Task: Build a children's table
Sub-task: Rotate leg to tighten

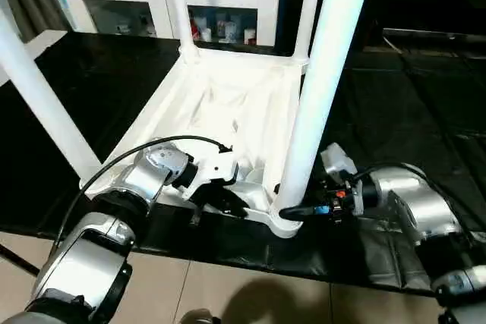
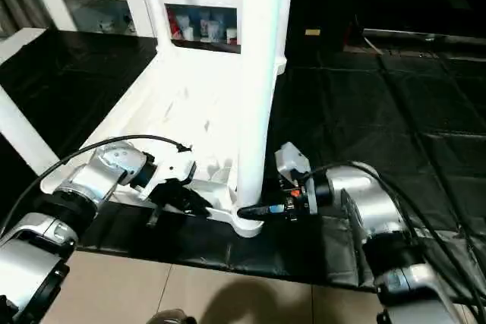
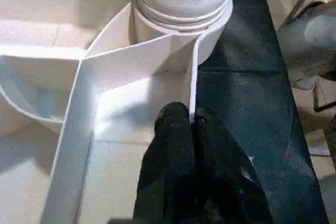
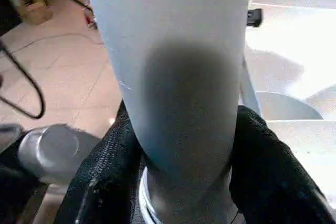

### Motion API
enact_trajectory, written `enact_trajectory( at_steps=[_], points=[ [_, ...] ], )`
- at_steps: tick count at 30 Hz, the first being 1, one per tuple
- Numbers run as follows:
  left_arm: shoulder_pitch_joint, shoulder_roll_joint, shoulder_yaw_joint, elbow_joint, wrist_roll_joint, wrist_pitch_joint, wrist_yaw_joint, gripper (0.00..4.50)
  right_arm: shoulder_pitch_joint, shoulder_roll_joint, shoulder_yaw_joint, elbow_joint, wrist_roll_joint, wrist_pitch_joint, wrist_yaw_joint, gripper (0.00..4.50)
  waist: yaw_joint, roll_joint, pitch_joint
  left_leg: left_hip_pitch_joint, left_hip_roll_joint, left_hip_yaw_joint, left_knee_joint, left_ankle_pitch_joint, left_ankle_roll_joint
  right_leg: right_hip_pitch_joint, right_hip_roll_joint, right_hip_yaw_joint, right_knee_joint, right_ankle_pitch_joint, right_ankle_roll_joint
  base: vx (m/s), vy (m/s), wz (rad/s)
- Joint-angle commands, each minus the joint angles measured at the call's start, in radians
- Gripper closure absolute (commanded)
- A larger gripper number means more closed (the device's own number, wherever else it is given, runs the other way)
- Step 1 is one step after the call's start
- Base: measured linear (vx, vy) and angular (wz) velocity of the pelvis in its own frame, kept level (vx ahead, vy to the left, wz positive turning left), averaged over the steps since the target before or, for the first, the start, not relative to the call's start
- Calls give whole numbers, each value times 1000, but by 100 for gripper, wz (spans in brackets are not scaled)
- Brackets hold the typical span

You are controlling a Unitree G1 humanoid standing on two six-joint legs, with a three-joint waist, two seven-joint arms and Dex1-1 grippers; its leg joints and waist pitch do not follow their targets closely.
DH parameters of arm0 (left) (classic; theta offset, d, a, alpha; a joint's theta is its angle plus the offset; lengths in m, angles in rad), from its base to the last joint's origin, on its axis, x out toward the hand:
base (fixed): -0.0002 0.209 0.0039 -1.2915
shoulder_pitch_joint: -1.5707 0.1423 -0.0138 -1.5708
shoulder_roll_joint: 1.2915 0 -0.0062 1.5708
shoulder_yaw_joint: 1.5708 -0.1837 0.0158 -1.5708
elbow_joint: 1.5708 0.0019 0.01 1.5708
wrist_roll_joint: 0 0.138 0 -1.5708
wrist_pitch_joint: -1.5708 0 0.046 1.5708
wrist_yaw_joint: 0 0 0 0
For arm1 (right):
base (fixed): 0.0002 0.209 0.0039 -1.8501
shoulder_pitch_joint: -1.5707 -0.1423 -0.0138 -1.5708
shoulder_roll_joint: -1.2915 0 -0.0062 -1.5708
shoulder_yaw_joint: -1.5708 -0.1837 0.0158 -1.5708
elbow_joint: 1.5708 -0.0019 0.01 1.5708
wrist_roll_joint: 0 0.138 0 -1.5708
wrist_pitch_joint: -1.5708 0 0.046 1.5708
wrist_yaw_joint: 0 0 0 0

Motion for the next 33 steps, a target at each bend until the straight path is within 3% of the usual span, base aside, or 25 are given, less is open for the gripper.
enact_trajectory(
  at_steps=[1, 2, 3, 7, 10, 12, 13, 15, 16, 18, 20, 21, 24, 25, 33],
  points=[
    [-35, -35, 47, 9, -30, 57, 118, 450, 48, 40, 7, -50, 21, 18, -65, 246, -9, -5, -73, 17, 57, -19, -67, -177, 61, 53, -93, 65, -87, -287, -148, 0, 0, 0],
    [-39, -57, 66, 9, -46, 98, 150, 450, 69, 60, -9, -73, 28, 50, -123, 246, -10, -7, -71, 24, 56, -19, -68, -200, 53, 51, -94, 65, -91, -318, -146, 0, 0, 0],
    [-39, -57, 66, 9, -46, 98, 150, 450, 69, 60, -9, -73, 28, 50, -123, 247, -12, -9, -70, 19, 54, -22, -72, -201, 47, 57, -95, 62, -92, -345, -136, 0, 0, 0],
    [-61, -115, 87, 23, -48, 173, 266, 450, 71, 135, -41, -65, 7, 96, -292, 249, -31, -15, -66, 20, 45, -21, -73, -215, 34, 58, -96, 59, -103, -429, -105, 0, 0, 0],
    [-91, -180, 122, 46, -64, 246, 373, 450, 17, 231, -71, 27, -30, 124, -493, 249, -57, -9, -64, 15, 37, -25, -73, -215, 26, 59, -93, 52, -109, -462, -92, 0, 0, 0],
    [-114, -216, 145, 64, -73, 278, 443, 450, -20, 286, -84, 78, -44, 151, -601, 249, -78, -10, -60, 5, 30, -28, -75, -221, 22, 66, -91, 43, -118, -501, -63, 0, 0, 0],
    [-117, -222, 150, 65, -73, 286, 457, 450, -25, 297, -87, 83, -47, 158, -623, 249, -83, -10, -60, 7, 27, -27, -73, -222, 22, 65, -89, 42, -122, -511, -58, 0, 0, 0],
    [-133, -243, 168, 77, -75, 303, 516, 450, -54, 336, -91, 114, -64, 164, -694, 249, -93, -8, -64, 9, 27, -28, -72, -213, 27, 64, -89, 43, -121, -489, -63, 0, 0, 0],
    [-141, -254, 175, 83, -73, 309, 552, 450, -79, 364, -93, 143, -76, 167, -745, 249, -106, -8, -66, 8, 28, -29, -73, -208, 34, 65, -86, 44, -116, -439, -82, 0, 0, 0],
    [-151, -269, 183, 91, -68, 311, 608, 450, -121, 400, -96, 198, -103, 173, -825, 249, -114, -5, -68, 4, 28, -30, -74, -190, 39, 69, -85, 43, -112, -395, -101, 0, 0, 0],
    [-155, -275, 185, 94, -62, 314, 634, 450, -148, 419, -101, 240, -121, 169, -864, 249, -115, -3, -69, 12, 30, -25, -72, -191, 52, 62, -84, 49, -111, -359, -121, 0, 0, 0],
    [-152, -274, 180, 92, -53, 307, 641, 450, -156, 428, -112, 254, -119, 156, -871, 249, -116, -8, -71, 10, 30, -26, -72, -177, 58, 67, -86, 49, -105, -334, -135, 0, 0, 0],
    [-146, -266, 176, 87, -43, 298, 642, 450, -156, 427, -122, 256, -117, 130, -862, 214, -114, -6, -72, 10, 32, -22, -71, -157, 76, 67, -86, 52, -103, -291, -150, 0, 0, 0],
    [-143, -260, 177, 84, -39, 293, 636, 450, -151, 423, -126, 253, -114, 121, -851, 214, -113, -11, -72, 9, 33, -22, -72, -156, 79, 68, -86, 52, -103, -285, -151, 0, 0, 0],
    [-78, -167, 155, 38, -28, 204, 516, 450, -85, 299, -108, 195, -111, 57, -650, 125, -95, -8, -75, 10, 42, -19, -71, -147, 100, 70, -89, 56, -94, -238, -167, 0, 0, 0]
  ],
)
